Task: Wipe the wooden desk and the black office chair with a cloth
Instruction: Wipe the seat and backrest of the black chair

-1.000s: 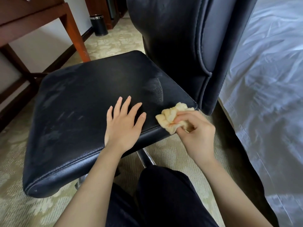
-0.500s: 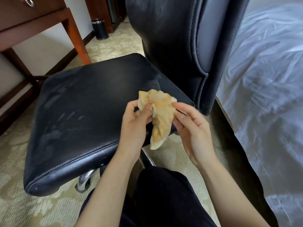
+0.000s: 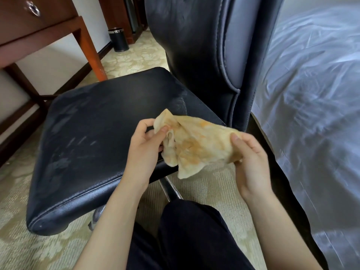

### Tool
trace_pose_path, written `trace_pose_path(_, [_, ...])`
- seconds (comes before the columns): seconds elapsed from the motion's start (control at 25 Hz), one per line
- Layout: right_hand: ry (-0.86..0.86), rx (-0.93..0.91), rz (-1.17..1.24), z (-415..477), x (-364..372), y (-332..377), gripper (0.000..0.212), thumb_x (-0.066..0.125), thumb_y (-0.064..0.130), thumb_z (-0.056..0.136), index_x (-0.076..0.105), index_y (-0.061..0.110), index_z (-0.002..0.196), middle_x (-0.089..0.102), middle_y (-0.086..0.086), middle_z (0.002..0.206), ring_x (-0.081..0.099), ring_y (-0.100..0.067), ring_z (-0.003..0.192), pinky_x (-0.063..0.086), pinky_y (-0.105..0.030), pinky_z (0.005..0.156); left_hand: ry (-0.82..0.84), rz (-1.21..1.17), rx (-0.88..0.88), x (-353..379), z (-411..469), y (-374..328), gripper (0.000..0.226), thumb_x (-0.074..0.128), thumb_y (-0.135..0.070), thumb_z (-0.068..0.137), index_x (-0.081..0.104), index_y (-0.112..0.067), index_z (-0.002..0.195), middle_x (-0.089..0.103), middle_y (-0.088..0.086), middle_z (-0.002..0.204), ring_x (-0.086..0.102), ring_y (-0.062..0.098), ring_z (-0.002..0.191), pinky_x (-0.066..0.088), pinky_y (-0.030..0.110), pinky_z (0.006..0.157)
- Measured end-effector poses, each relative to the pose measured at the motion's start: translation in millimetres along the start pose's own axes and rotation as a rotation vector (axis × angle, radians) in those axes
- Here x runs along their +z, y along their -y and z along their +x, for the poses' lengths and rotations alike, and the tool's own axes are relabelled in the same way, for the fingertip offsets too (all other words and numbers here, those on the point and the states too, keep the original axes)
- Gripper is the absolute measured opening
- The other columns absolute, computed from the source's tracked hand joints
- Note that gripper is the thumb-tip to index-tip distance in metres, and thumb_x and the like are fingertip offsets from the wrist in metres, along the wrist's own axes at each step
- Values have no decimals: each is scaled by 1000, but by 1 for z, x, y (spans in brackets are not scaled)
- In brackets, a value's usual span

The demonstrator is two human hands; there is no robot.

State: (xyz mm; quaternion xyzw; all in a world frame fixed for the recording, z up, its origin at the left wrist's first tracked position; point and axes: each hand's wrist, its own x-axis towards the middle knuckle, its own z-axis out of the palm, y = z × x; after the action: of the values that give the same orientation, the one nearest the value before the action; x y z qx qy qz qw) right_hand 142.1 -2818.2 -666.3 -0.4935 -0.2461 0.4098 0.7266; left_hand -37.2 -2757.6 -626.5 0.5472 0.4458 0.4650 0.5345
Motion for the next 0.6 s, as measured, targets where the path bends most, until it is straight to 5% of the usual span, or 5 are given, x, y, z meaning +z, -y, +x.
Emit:
trace_pose_path(0.16, [-14, -188, 100, 4, -3, 19, 14, 49, 15, 96, 61, 18, 88, 63, -6, 94, 59, -21, 89, 50, -37, 75, 93, 134, -54, 6, -5, 5, 14, 54, -15, 94, 59, -17, 106, 73, -1, 92, 70, 13, 83, 54, 30, 83])
trace_pose_path(0.32, [-46, -157, 110, 2, 15, 20, 10, 52, 18, 95, 62, 17, 93, 65, -9, 99, 61, -25, 95, 50, -49, 91, 157, 160, -128, 19, -9, 12, 25, 53, -22, 95, 55, -30, 118, 63, -10, 113, 68, 5, 87, 54, 28, 84])
trace_pose_path(0.48, [-59, -149, 44, 1, 45, 9, 10, 56, 23, 93, 60, 15, 99, 65, -6, 100, 63, -21, 97, 51, -40, 89, 338, 251, -112, 31, -11, 12, 33, 59, -24, 92, 50, -50, 111, 64, -19, 110, 65, 5, 94, 52, 26, 86])
trace_pose_path(0.6, [5, -291, -162, -3, 55, -1, 23, 58, 25, 87, 59, 14, 108, 64, -3, 107, 61, -15, 103, 49, -35, 91, 312, 259, -18, 32, -11, 12, 35, 55, -18, 94, 53, -49, 110, 69, -15, 98, 65, 3, 90, 51, 21, 85])
